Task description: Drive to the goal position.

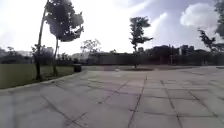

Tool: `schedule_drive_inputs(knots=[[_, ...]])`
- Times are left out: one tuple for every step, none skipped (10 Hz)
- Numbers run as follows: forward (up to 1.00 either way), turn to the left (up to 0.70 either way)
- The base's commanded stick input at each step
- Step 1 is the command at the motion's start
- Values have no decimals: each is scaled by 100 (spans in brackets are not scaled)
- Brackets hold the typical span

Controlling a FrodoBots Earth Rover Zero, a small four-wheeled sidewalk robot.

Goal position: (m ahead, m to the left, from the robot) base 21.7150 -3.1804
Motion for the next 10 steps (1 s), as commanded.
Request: schedule_drive_inputs(knots=[[85, 0], [85, 0], [85, 0], [85, 0], [85, 0], [85, 0], [85, 0], [85, 0], [85, 0], [85, 0]])
